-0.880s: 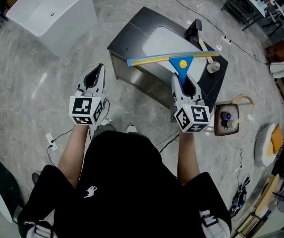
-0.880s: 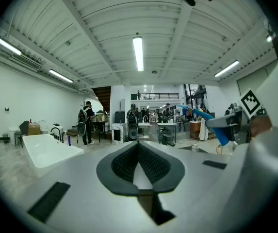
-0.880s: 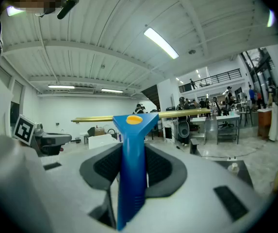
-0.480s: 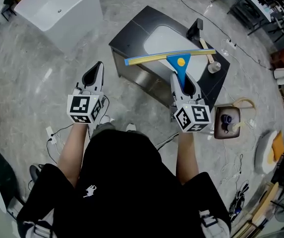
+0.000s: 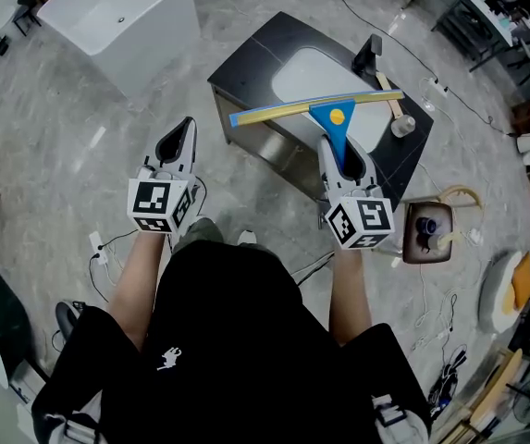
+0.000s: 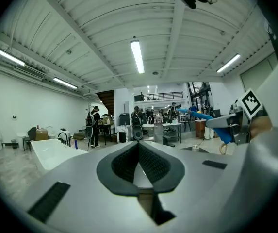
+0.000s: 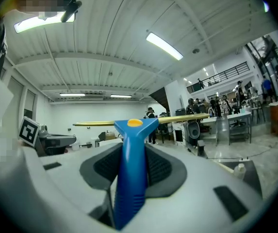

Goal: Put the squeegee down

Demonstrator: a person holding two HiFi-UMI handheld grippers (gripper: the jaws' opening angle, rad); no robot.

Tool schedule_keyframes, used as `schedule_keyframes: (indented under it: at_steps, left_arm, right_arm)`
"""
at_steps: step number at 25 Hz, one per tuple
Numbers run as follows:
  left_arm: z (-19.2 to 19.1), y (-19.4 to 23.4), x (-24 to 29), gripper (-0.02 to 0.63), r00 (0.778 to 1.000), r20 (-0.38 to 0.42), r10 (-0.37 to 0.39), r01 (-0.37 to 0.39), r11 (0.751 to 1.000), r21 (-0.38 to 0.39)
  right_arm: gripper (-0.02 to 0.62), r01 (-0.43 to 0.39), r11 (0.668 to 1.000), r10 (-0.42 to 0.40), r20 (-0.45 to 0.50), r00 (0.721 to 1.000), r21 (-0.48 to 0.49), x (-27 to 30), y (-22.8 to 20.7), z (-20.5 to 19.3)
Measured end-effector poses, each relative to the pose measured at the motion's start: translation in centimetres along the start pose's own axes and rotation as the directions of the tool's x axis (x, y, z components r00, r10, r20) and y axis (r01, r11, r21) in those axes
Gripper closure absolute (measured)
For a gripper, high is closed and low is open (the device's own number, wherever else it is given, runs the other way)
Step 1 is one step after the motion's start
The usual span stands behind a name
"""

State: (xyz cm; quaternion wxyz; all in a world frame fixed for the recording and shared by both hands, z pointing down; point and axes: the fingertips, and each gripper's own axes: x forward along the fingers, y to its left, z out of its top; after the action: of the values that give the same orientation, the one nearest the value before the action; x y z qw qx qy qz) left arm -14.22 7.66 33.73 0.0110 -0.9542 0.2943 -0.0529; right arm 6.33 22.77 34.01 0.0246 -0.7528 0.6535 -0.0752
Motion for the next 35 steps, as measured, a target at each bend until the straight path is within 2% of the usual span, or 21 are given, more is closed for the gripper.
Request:
schedule_keyframes:
  at_steps: [14,22,28,35]
  left_arm:
    - [-1.4,1.3,2.7,0.603,0.999,-0.051,0.008,-0.007,1.0,0.011]
    - [-1.4,2.7,8.1,0.603,0.998,-0.061,-0.034,0.035,0.999,0.011]
    - [-2.2,4.8,12.3,0.603,0.995,-0.078,-0.061,0.061,0.998,0.001]
    - [-2.3,7.5,17.0,0.603,0.991,-0.081,-0.103,0.103,0.995,-0.008]
  right_arm:
    - [0.463,0.025,1.0,-0.025,-0.06,0.998,-0.008,2.5,-1.8,-0.9]
    - [0.463,0.043,0.999,-0.043,-0.07,0.997,0.01,6.2,-3.5,-0.6]
    - [0.463,0.054,0.998,-0.056,-0.102,0.993,-0.024,10.1,-4.5,-0.9]
    - [0.463,0.077,0.997,-0.077,-0.121,0.99,-0.009,14.6,-5.9,-0.7]
